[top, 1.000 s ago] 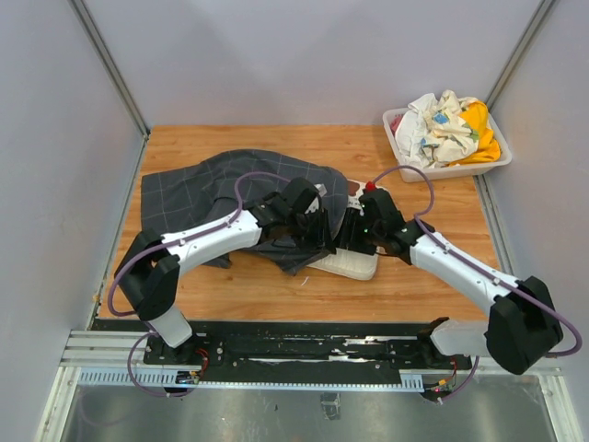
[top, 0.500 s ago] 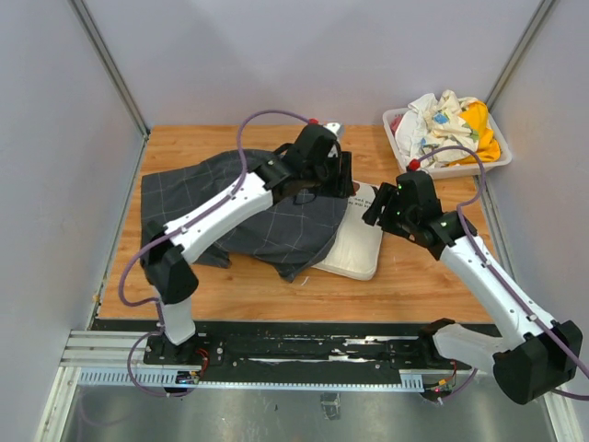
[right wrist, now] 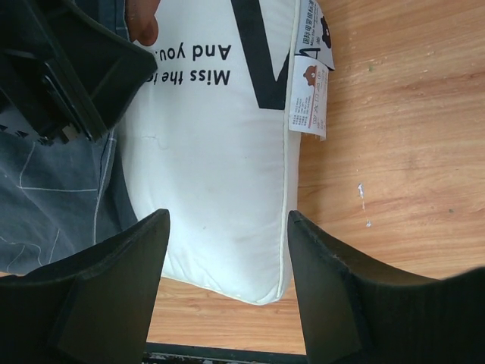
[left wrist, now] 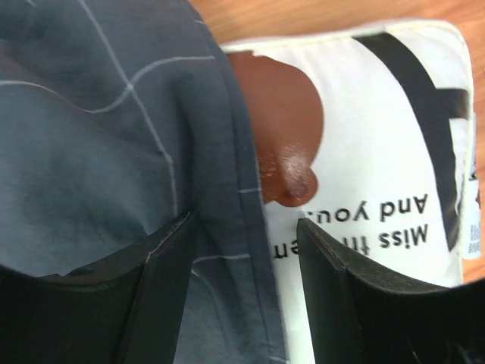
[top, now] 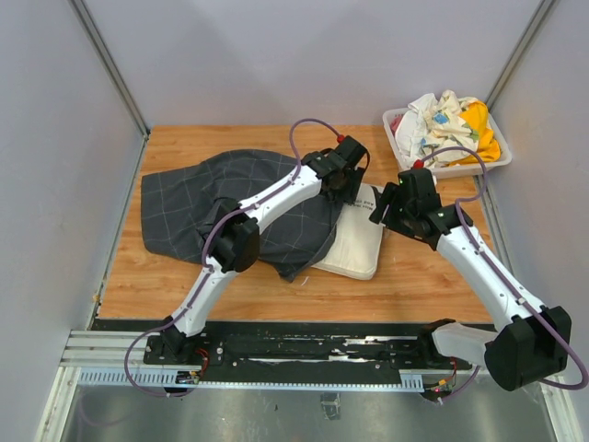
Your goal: Put the pillow into the pillowcase
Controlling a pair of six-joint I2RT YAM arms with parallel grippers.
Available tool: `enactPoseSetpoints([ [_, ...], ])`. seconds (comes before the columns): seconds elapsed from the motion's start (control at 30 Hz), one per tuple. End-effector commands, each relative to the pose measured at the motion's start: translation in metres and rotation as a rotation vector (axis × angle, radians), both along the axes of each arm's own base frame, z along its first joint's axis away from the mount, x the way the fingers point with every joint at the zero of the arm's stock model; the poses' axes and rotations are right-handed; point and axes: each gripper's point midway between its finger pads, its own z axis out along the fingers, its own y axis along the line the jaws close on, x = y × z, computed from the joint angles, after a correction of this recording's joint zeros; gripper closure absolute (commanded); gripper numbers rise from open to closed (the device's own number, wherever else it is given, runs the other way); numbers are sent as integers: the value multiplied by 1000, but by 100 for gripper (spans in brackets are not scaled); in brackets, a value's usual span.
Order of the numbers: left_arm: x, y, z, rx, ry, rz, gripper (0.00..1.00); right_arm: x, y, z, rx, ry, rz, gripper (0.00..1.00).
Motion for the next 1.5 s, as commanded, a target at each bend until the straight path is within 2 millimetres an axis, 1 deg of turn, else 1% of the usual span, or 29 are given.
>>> enactPoseSetpoints([
  [0.0, 25, 21, 11, 49, -76, 50, 40, 5, -1, 5, 13, -15, 3, 36],
  [0.07, 29, 25, 7, 63, -91, 68, 41, 6, 1, 4, 17, -13, 7, 36],
  [0.17, 36, 29, 7, 65, -117, 108, 56, 6, 2, 2, 18, -4, 13, 35],
  [0.2, 36, 30, 6, 65, -122, 113, 64, 7, 2, 0, 16, -1, 13, 36],
  [0.27, 39, 29, 10, 48, -145, 123, 86, 8, 2, -1, 13, 3, 14, 36],
  [0.3, 41, 31, 12, 48, -153, 132, 93, 10, 2, -2, 11, 2, 14, 36],
  [0.33, 42, 32, 14, 49, -161, 141, 99, 11, 2, -2, 10, 5, 14, 36],
  [0.47, 47, 34, 27, 29, -194, 163, 100, 18, 5, -3, 13, 0, 12, 35],
  [0.63, 46, 32, 57, -36, -233, 168, 100, 30, 6, -7, 0, -7, 8, 36],
  [0.8, 39, 28, 90, -113, -248, 159, 100, 53, 10, -14, -25, -15, 18, 34],
  [0.83, 38, 28, 95, -125, -246, 159, 100, 60, 13, -13, -30, -13, 24, 34],
  [0.9, 34, 24, 102, -153, -240, 143, 100, 70, 13, -19, -55, 18, 20, 33],
  [0.93, 32, 23, 104, -164, -235, 136, 100, 76, 13, -27, -71, 38, 17, 32],
  [0.97, 31, 22, 104, -171, -229, 133, 100, 82, 14, -30, -82, 48, 12, 31],
  [1.1, 29, 20, 98, -172, -210, 125, 100, 103, 17, -54, -119, 128, -2, 28],
  [1.2, 28, 20, 95, -169, -203, 120, 100, 102, 22, -83, -134, 254, 15, 27],
  [1.3, 29, 20, 95, -176, -194, 120, 100, 102, 28, -115, -125, 328, 24, 27],
  [1.33, 29, 21, 95, -182, -192, 121, 100, 104, 32, -124, -112, 338, 36, 28],
  [1.37, 30, 21, 95, -187, -188, 121, 100, 105, 37, -135, -99, 353, 50, 33],
  [1.4, 30, 21, 96, -192, -186, 121, 100, 105, 40, -147, -87, 372, 60, 43],
  [1.47, 31, 22, 96, -199, -182, 120, 100, 106, 54, -162, -29, 394, 98, 72],
])
